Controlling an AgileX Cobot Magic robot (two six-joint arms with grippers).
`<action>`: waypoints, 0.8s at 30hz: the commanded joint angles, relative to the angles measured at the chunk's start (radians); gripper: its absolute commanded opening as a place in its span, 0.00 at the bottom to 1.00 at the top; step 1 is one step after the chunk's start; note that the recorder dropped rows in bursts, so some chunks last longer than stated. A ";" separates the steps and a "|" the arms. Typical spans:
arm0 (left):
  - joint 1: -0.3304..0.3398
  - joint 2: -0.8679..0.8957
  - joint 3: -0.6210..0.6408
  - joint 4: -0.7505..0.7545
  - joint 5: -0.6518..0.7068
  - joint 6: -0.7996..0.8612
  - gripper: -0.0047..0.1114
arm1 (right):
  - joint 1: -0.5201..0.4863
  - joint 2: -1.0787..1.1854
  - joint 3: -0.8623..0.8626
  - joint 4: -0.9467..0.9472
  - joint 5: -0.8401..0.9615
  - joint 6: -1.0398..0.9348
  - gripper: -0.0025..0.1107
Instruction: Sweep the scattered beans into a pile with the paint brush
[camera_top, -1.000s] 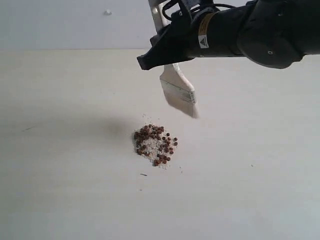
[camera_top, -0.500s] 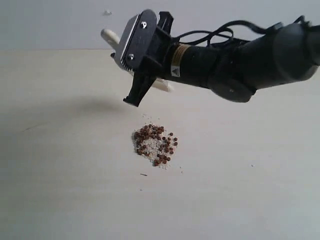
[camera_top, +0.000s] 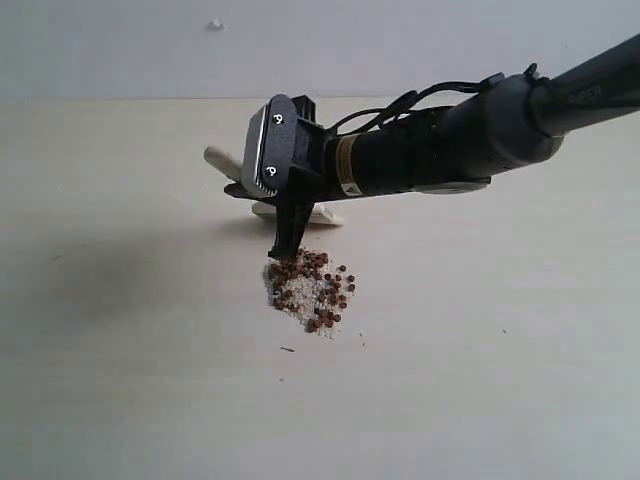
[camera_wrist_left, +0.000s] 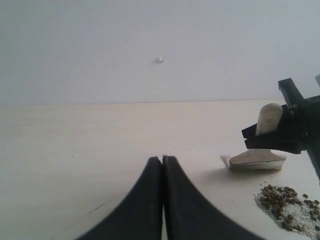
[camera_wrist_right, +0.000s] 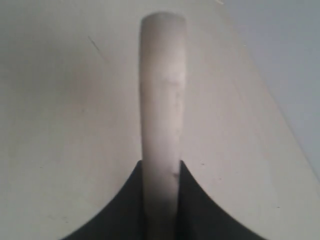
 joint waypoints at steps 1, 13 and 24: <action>-0.002 -0.005 0.002 0.004 -0.003 0.001 0.04 | -0.004 -0.011 0.001 -0.198 -0.003 0.233 0.02; -0.002 -0.005 0.002 0.004 -0.003 0.001 0.04 | -0.004 -0.122 0.001 -0.502 -0.008 0.594 0.02; -0.002 -0.005 0.002 0.004 -0.003 0.001 0.04 | -0.004 -0.267 0.001 -0.198 0.321 0.628 0.02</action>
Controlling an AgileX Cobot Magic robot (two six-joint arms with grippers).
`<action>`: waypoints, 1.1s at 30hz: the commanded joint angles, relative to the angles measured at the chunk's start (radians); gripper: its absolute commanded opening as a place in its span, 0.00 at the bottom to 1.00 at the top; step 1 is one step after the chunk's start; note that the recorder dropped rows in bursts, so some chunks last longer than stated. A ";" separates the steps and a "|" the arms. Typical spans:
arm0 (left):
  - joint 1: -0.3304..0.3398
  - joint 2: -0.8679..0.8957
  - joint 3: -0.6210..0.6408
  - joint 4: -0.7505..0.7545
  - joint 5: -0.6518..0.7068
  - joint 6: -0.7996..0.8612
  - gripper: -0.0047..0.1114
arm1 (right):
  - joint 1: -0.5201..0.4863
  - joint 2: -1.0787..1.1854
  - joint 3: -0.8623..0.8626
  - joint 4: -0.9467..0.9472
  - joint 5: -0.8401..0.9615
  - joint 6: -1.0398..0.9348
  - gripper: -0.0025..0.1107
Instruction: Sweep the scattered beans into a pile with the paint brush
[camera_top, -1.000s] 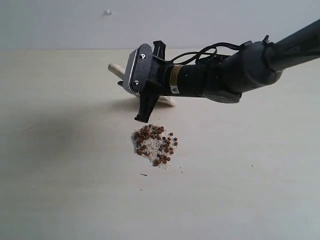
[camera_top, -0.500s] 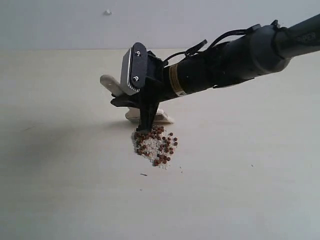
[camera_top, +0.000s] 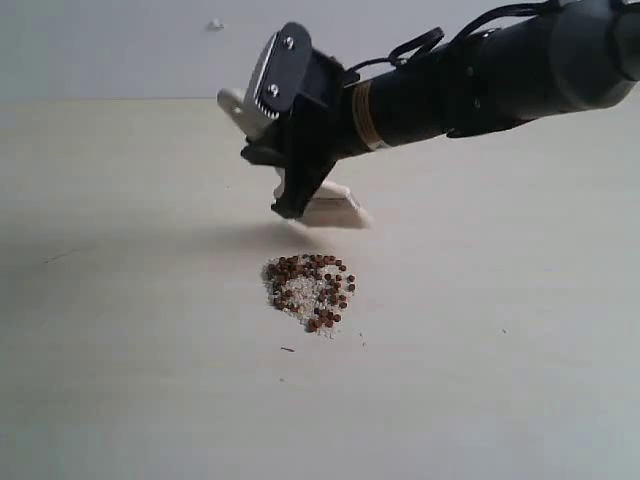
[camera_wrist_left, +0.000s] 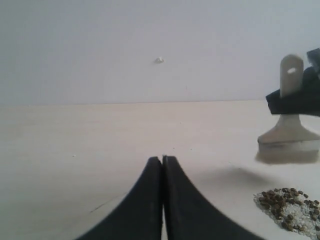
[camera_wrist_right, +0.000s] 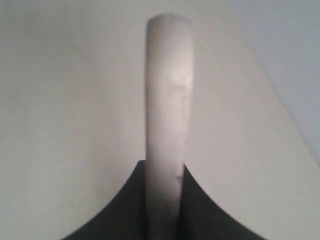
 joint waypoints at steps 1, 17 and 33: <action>-0.002 -0.005 0.002 0.004 -0.003 0.001 0.04 | -0.002 -0.078 0.004 0.134 0.168 0.071 0.02; -0.002 -0.005 0.002 0.004 -0.003 0.001 0.04 | -0.048 -0.172 0.002 1.124 1.012 -0.501 0.02; -0.002 -0.005 0.002 0.004 -0.003 0.001 0.04 | -0.306 -0.170 0.002 2.189 1.346 -1.368 0.02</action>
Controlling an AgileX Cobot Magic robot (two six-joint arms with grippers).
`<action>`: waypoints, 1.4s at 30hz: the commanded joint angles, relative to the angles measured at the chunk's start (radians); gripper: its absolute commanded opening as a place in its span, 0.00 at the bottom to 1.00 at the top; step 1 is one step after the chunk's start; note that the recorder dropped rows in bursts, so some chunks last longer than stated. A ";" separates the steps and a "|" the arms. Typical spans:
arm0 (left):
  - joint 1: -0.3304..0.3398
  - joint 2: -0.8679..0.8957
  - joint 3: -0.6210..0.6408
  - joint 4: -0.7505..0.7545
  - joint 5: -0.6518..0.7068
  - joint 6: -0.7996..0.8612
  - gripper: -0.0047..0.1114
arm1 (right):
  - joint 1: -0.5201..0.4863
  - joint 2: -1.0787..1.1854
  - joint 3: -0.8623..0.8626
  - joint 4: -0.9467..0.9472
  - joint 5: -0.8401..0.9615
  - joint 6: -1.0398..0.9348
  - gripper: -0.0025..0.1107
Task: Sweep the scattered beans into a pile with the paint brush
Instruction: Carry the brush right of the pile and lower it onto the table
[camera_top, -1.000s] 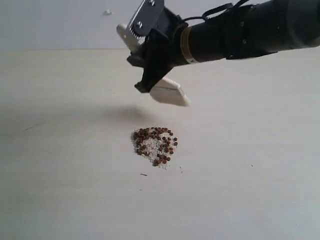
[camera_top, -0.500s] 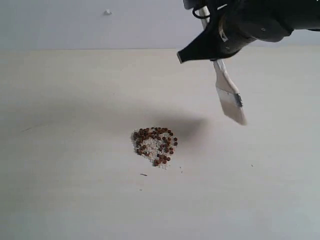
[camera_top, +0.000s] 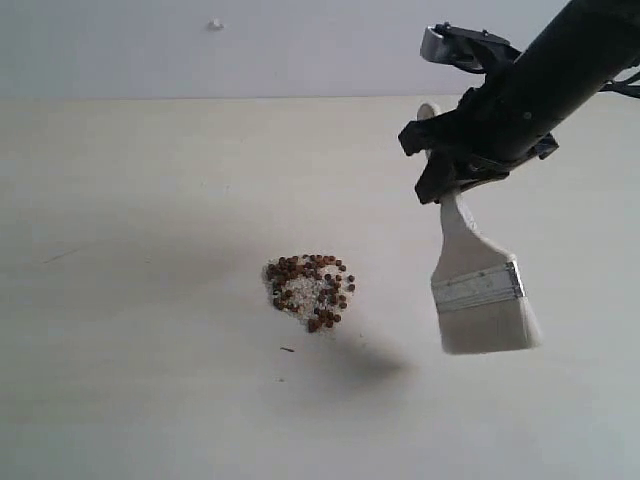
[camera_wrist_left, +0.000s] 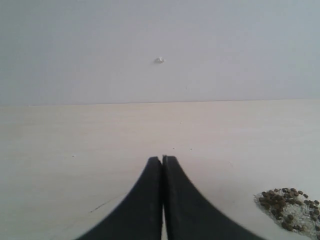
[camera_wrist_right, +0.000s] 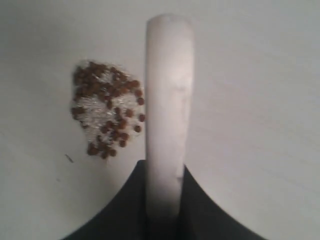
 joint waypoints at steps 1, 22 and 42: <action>-0.002 -0.005 0.002 0.004 -0.003 0.001 0.04 | -0.031 -0.002 -0.001 0.158 0.007 -0.130 0.02; -0.002 -0.005 0.002 0.004 -0.003 0.001 0.04 | -0.212 0.432 0.022 0.694 0.294 -0.560 0.02; -0.002 -0.005 0.002 0.004 -0.003 0.001 0.04 | -0.212 0.432 0.022 0.507 0.200 -0.433 0.02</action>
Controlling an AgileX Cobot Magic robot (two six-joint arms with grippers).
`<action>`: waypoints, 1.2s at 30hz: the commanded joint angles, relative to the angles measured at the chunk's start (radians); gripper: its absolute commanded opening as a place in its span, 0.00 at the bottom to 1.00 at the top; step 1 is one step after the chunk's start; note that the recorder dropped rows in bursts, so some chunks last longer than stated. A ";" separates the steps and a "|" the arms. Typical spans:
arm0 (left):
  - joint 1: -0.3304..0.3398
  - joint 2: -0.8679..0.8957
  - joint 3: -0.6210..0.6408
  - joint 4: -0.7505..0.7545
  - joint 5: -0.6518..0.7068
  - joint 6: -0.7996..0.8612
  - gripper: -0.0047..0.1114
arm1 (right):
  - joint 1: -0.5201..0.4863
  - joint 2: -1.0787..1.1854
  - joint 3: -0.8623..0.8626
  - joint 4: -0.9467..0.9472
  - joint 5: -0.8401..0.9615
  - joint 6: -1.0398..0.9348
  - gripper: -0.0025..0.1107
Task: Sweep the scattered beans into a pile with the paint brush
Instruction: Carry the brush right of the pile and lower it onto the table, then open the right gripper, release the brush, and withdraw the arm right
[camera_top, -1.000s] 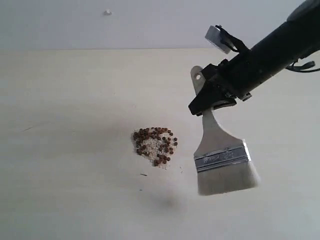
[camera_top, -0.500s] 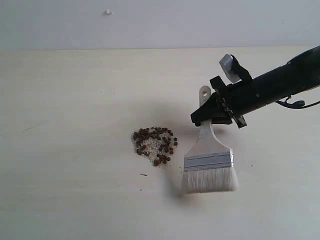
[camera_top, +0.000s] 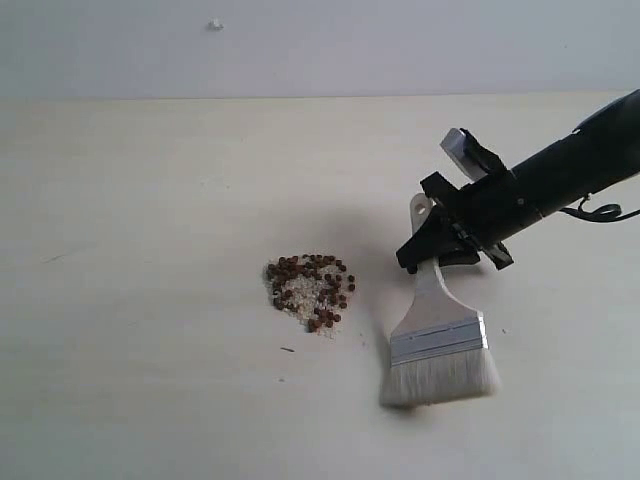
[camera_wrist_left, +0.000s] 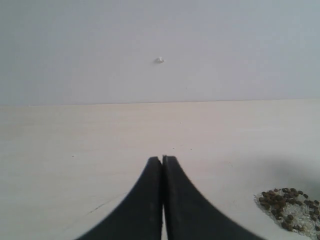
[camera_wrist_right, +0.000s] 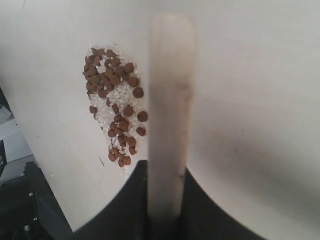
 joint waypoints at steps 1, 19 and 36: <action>-0.002 -0.005 0.002 0.004 -0.003 0.001 0.04 | 0.000 0.001 0.002 -0.016 -0.012 -0.004 0.02; -0.002 -0.005 0.002 0.004 -0.003 0.001 0.04 | 0.000 -0.008 0.001 -0.021 -0.138 0.013 0.30; -0.002 -0.005 0.002 0.004 -0.003 0.001 0.04 | 0.000 -0.301 0.007 -0.368 -0.581 0.253 0.21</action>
